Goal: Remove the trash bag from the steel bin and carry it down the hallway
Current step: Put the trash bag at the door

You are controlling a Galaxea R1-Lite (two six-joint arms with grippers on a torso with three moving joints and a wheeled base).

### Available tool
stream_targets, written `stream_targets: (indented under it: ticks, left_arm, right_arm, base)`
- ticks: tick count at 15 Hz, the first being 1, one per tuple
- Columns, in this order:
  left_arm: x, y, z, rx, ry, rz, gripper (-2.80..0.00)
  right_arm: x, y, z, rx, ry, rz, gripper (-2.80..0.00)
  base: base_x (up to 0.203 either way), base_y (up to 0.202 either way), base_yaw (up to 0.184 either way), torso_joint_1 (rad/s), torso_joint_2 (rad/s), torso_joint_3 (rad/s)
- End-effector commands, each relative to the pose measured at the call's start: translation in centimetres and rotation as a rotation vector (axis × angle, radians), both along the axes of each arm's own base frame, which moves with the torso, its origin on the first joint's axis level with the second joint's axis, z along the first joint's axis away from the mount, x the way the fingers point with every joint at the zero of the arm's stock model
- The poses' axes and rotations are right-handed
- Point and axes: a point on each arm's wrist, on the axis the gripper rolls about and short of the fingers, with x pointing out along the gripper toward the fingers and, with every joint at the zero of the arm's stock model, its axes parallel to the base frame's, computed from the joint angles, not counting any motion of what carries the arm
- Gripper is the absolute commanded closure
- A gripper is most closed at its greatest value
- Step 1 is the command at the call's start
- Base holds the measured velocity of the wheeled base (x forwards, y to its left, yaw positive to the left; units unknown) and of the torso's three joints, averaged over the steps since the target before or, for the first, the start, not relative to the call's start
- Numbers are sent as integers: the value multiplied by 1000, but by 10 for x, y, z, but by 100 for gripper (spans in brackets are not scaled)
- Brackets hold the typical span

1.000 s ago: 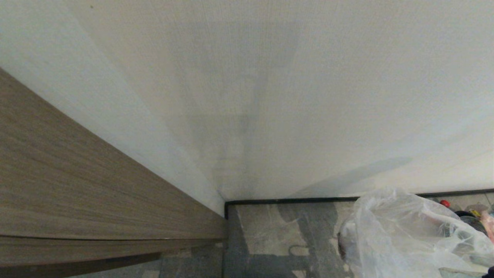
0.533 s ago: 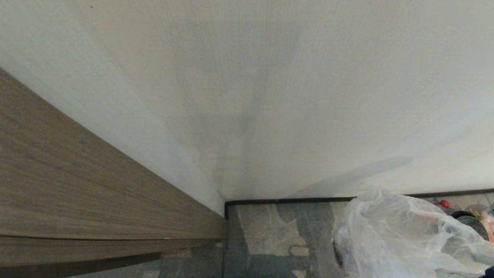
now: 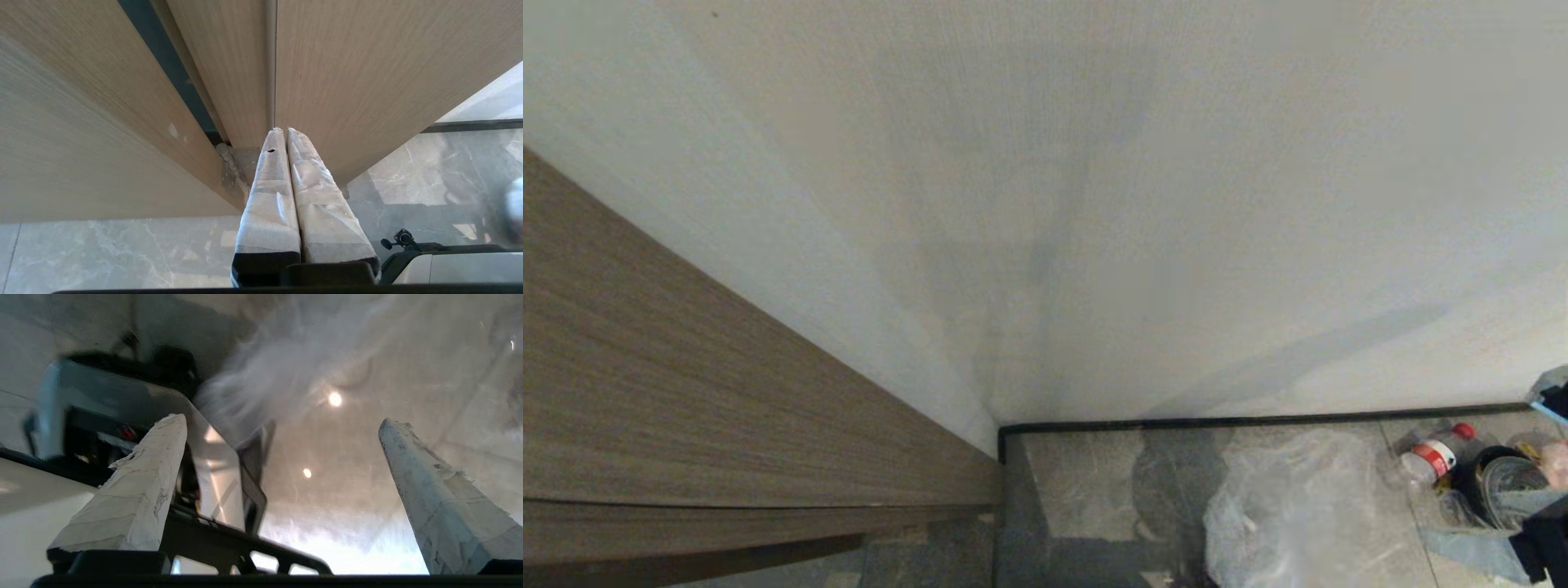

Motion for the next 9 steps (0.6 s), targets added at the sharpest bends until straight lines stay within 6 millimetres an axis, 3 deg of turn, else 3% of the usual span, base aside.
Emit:
stream_targets:
  ticks: [1,3,5,8,9]
  left_arm:
    - [0,0,0,-1,0,0,0]
    - [0,0,0,-1,0,0,0]
    - [0,0,0,-1,0,0,0]
    - [0,0,0,-1,0,2,0]
    - [0,0,0,-1,0,0,0]
  right_arm:
    - [4,1,6,-1,-22,17,-280]
    - [6,0,-3,-30,-4,7,-280]
    - [8,-1,3,-13,-21,-26,-280]
    - [-8,-5,7,11,-69,-79,-280]
    - [-18,-5,5,17,-88,-85,0]
  base:
    - [0,0,0,0,0,0]
    - [0,0,0,0,0,0]
    - [0,0,0,0,0,0]
    - [0,0,0,0,0,0]
    - [0,0,0,0,0,0]
